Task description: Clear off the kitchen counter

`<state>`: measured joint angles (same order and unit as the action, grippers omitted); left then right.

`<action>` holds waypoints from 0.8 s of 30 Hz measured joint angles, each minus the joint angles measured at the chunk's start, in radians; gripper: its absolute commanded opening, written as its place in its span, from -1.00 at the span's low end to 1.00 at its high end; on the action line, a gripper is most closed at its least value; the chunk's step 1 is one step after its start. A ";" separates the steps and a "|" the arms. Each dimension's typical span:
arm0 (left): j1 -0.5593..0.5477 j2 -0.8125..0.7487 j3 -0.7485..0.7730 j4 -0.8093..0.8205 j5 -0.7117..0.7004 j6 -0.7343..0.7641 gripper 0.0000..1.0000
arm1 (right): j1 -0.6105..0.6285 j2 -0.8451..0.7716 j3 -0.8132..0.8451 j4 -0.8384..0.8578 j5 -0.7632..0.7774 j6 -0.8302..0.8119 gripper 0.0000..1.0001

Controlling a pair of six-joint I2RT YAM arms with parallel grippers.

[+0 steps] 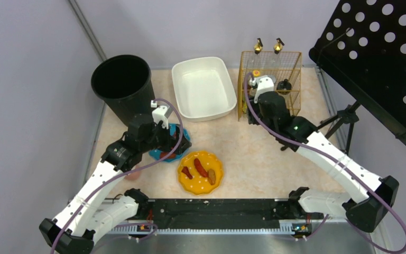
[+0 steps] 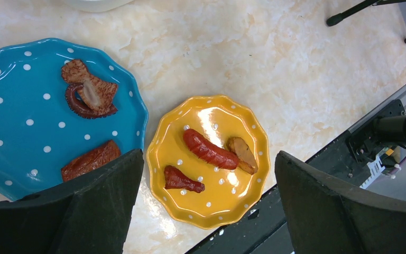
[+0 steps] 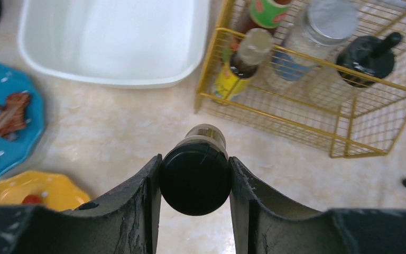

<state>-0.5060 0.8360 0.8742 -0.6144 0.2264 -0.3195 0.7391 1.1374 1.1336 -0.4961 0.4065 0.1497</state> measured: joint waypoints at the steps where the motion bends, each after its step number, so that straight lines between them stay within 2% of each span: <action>1: 0.000 0.000 0.000 0.000 0.000 0.000 0.97 | -0.028 0.001 0.000 -0.005 0.009 -0.002 -1.00; 15: 0.000 0.000 0.000 0.000 0.000 0.000 0.97 | -0.286 0.027 -0.002 0.081 0.043 -0.008 -1.00; 24: 0.000 0.000 0.000 0.000 0.000 0.000 0.97 | -0.399 0.169 -0.001 0.180 -0.027 0.014 -1.00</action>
<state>-0.5064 0.8360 0.8742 -0.6144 0.2268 -0.3195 0.3397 1.3064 1.1324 -0.3157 0.3798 0.1635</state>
